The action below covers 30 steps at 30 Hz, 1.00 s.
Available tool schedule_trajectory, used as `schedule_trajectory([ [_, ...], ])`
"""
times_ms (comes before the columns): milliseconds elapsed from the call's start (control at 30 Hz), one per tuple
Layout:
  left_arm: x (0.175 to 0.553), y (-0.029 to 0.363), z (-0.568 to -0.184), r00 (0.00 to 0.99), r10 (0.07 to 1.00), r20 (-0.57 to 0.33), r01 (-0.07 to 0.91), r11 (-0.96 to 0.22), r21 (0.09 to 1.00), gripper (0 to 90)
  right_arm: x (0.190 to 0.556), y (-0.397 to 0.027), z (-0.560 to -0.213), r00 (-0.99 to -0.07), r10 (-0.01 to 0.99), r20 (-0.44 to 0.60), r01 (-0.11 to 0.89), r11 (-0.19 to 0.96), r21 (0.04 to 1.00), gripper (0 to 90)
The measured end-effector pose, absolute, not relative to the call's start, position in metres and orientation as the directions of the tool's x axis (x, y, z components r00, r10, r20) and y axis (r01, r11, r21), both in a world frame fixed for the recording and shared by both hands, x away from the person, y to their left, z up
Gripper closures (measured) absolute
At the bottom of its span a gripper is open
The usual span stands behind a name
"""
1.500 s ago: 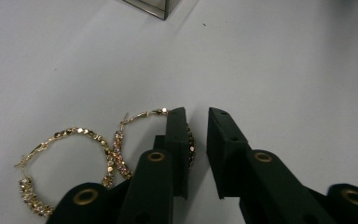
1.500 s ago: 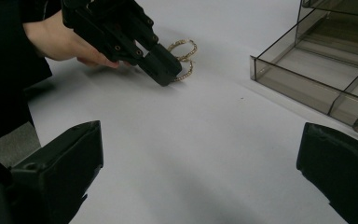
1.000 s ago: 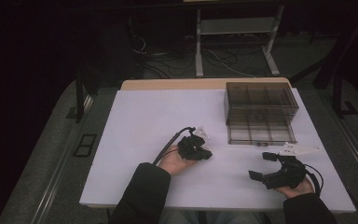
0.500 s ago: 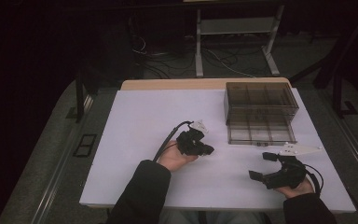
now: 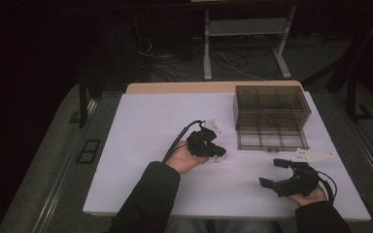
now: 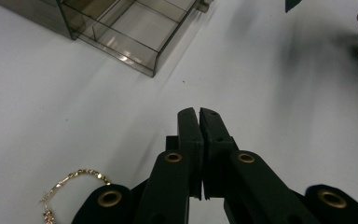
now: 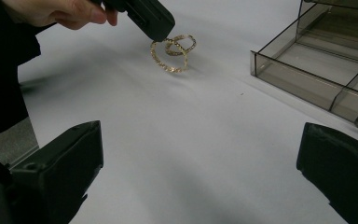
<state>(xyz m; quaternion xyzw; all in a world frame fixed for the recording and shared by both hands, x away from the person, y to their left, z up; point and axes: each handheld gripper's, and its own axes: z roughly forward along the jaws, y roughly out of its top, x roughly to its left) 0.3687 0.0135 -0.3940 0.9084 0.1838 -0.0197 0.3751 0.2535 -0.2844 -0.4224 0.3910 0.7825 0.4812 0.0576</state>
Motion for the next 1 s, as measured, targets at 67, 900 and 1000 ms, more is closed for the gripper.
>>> schedule_trajectory([
  [67, 0.37, 0.013, -0.391, 0.935, 0.314, -0.167, 0.341, -0.655, 0.675, 88.1, 0.254, -0.285, -0.422, -0.688, 0.667, 0.285, 0.554, 0.23, 0.8, 0.0],
  [900, 0.386, -0.006, -0.341, 0.947, 0.297, -0.118, 0.29, -0.644, 0.708, 88.0, 0.253, -0.286, -0.422, -0.688, 0.666, 0.289, 0.555, 0.225, 0.801, 0.0],
  [1000, 0.387, -0.012, -0.337, 0.949, 0.295, -0.115, 0.287, -0.647, 0.706, 88.0, 0.253, -0.286, -0.422, -0.687, 0.666, 0.29, 0.554, 0.223, 0.802, 0.0],
])
